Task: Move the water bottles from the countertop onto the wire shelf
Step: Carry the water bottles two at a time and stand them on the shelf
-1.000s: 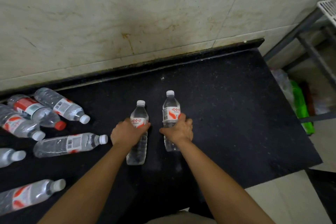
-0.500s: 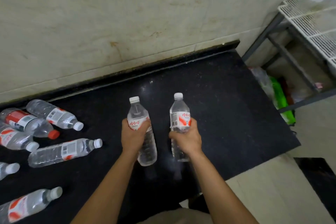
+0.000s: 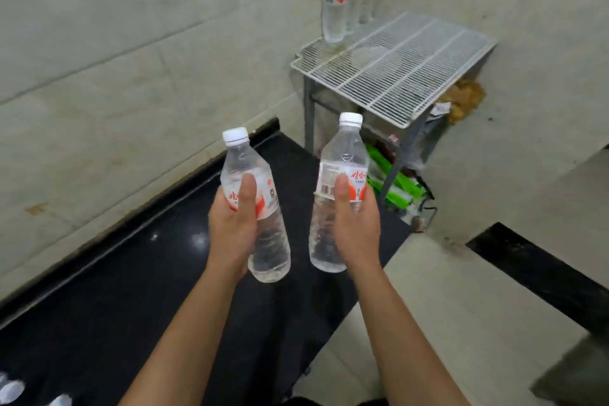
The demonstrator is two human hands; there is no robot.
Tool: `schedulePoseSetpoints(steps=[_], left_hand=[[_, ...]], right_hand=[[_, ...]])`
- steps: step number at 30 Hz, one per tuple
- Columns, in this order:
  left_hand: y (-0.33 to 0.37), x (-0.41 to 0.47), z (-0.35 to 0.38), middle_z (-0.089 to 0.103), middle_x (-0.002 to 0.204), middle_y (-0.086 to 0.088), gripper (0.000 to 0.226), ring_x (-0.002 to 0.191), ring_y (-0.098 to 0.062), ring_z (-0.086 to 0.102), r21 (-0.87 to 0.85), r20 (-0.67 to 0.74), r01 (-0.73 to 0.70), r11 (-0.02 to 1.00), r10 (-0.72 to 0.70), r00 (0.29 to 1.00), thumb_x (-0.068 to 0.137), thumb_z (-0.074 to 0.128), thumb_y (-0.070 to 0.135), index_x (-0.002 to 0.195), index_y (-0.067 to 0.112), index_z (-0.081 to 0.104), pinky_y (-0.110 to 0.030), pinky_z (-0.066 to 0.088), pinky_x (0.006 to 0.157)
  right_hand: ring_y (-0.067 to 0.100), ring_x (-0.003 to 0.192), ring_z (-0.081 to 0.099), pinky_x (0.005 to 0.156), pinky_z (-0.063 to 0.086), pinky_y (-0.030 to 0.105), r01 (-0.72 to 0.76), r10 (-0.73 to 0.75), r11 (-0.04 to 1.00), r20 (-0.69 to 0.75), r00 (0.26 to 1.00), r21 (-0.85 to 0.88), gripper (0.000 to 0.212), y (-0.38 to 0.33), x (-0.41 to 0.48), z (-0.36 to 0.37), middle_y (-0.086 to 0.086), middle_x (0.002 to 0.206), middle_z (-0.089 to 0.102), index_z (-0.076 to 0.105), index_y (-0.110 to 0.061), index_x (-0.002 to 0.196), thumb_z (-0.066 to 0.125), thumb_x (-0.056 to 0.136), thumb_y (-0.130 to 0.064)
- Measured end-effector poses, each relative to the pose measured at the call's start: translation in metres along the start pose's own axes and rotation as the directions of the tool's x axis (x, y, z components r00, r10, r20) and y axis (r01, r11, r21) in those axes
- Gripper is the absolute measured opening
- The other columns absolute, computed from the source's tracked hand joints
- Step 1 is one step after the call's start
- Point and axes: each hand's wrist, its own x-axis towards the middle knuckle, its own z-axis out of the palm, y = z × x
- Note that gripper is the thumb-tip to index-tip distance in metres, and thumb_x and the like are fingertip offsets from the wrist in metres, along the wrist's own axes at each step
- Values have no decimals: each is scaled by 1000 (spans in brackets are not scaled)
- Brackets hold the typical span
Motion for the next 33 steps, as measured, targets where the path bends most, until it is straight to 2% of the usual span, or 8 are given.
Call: schedulePoseSetpoints(steps=[5, 9, 13, 16, 20, 22, 27, 33], left_hand=[[25, -16, 129, 75, 104, -1, 73, 95, -16, 73, 10, 28, -82, 997, 82, 996, 72, 51, 80, 116, 23, 65, -46, 58, 89], [42, -25, 238, 74, 104, -2, 75, 97, -21, 72, -1, 91, -127, 992, 126, 988, 72, 56, 86, 114, 25, 63, -50, 57, 90], [71, -27, 323, 74, 93, 8, 66, 85, -6, 71, -16, 120, -217, 976, 217, 969, 80, 57, 72, 117, 18, 61, -29, 56, 76], [94, -19, 363, 72, 101, -1, 60, 90, -11, 68, -4, 162, -307, 952, 303, 939, 85, 55, 66, 121, 19, 59, -32, 56, 82], [114, 9, 401, 66, 109, -20, 63, 92, -21, 66, -34, 205, -394, 919, 392, 897, 91, 54, 60, 128, 9, 55, -37, 55, 81], [118, 28, 416, 66, 108, -18, 60, 91, -19, 66, -39, 190, -411, 911, 410, 892, 94, 54, 56, 129, 7, 53, -36, 55, 80], [121, 84, 450, 67, 116, -11, 53, 98, -13, 68, -112, 104, -414, 904, 425, 899, 97, 53, 43, 138, 10, 48, -25, 55, 82], [136, 173, 480, 66, 127, -4, 55, 114, -18, 66, -166, -46, -395, 903, 394, 918, 96, 55, 45, 142, 15, 46, -38, 53, 98]], right_hand=[[-10, 88, 67, 73, 47, 10, 69, -66, 996, -40, 997, 62, 49, -8, 67, -107, -20, 97, 73, 66, -32, 109, 63, 76, -68], [-4, 94, 69, 82, 54, 22, 102, -101, 991, -12, 995, 90, 31, -17, 135, -193, -20, 102, 74, 66, -37, 107, 75, 82, -54], [3, 96, 69, 81, 56, 28, 168, -167, 984, -22, 986, 60, 46, -41, 196, -257, -13, 108, 72, 63, -36, 116, 72, 78, -59], [8, 98, 69, 87, 59, 39, 221, -220, 975, -21, 975, 35, 52, -60, 237, -286, -10, 110, 71, 61, -35, 119, 72, 76, -61], [8, 95, 70, 83, 59, 35, 270, -269, 961, -27, 963, 64, 51, -75, 288, -300, -8, 107, 71, 63, -31, 116, 71, 75, -61], [7, 94, 70, 82, 58, 31, 270, -270, 960, -9, 963, 75, 52, -81, 314, -298, -8, 107, 71, 62, -32, 116, 70, 74, -62], [11, 95, 70, 85, 59, 35, 315, -317, 948, 88, 944, 41, 50, -92, 389, -277, -7, 108, 71, 60, -34, 115, 70, 75, -61], [6, 98, 66, 85, 56, 31, 397, -376, 916, 222, 899, -56, 59, -120, 486, -236, -11, 112, 67, 57, -33, 121, 67, 74, -66]])
